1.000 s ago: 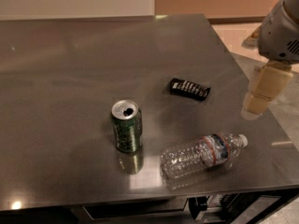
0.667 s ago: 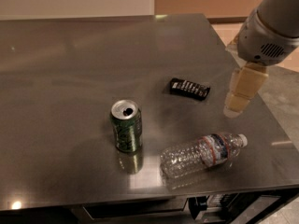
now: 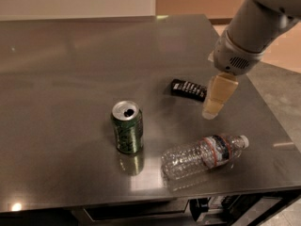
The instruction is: Move rxbar chocolate near green can
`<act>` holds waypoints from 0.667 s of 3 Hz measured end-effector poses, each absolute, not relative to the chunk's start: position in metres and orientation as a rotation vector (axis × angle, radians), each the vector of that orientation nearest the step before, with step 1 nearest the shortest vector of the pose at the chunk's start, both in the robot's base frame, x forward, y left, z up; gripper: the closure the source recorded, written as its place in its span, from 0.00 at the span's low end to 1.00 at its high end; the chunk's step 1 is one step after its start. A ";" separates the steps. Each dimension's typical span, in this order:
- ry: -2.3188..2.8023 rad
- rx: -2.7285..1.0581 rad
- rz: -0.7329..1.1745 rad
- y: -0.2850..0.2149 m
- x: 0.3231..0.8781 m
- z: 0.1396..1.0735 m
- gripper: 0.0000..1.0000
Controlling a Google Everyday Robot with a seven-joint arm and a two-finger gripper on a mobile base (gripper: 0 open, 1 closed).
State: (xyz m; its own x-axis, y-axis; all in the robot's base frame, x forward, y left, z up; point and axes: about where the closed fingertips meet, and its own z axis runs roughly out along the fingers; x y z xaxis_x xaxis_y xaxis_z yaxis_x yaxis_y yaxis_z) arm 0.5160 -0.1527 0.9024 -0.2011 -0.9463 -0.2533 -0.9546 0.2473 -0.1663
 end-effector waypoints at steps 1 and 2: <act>2.234 -1.750 0.075 -0.149 0.531 0.882 0.00; 2.250 -1.746 0.141 -0.147 0.545 0.863 0.00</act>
Offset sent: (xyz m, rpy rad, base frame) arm 0.0460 0.0064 -0.0619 0.0845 0.1079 -0.0115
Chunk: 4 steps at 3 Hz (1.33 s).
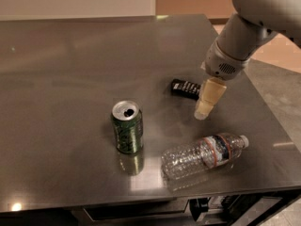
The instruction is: Move rxbar chocolate near green can
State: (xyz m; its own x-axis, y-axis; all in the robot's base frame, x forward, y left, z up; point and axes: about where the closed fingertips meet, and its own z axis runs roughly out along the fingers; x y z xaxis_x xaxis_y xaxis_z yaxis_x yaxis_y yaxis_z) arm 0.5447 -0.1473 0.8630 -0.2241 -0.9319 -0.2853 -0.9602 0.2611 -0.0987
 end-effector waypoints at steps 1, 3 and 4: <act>2.271 -1.743 0.209 -0.145 0.557 0.846 0.00; 2.308 -1.734 0.250 -0.140 0.579 0.826 0.00; 2.325 -1.715 0.262 -0.139 0.587 0.824 0.18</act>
Offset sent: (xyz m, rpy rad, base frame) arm 0.0363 0.0057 -0.0390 0.0465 0.1029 -0.0157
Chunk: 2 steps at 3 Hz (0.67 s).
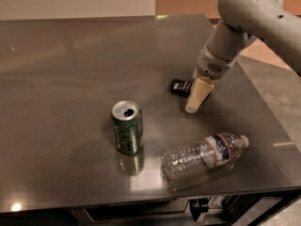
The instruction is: Move rxbar chocolate near green can
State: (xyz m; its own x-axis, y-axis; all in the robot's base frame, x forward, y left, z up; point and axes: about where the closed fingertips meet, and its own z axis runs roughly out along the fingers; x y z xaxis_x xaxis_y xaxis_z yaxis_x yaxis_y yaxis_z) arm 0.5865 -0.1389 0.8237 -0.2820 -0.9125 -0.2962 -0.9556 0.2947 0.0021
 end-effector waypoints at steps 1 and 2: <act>2.329 -1.697 0.277 -0.138 0.592 0.826 0.41; 2.322 -1.690 0.297 -0.136 0.593 0.830 0.64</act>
Offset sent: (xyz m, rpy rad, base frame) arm 0.0077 0.0033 0.0142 0.0467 0.0061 -0.0143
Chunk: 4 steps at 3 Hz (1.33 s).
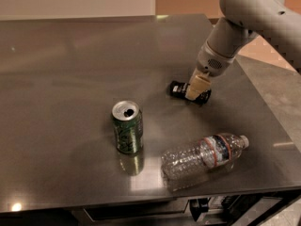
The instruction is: Move rxbar chocolate near green can
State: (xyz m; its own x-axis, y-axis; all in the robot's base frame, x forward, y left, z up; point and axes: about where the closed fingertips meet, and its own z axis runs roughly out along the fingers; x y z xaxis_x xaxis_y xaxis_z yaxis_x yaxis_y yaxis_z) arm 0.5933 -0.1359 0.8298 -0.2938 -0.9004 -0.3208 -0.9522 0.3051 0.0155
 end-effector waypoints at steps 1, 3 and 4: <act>2.312 -1.691 0.317 -0.132 0.589 0.832 0.87; 2.245 -1.763 0.389 -0.104 0.561 0.846 1.00; 2.188 -1.841 0.436 -0.077 0.546 0.847 1.00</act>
Offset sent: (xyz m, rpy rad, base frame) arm -0.0293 0.0201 0.0176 0.0553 0.0163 0.0387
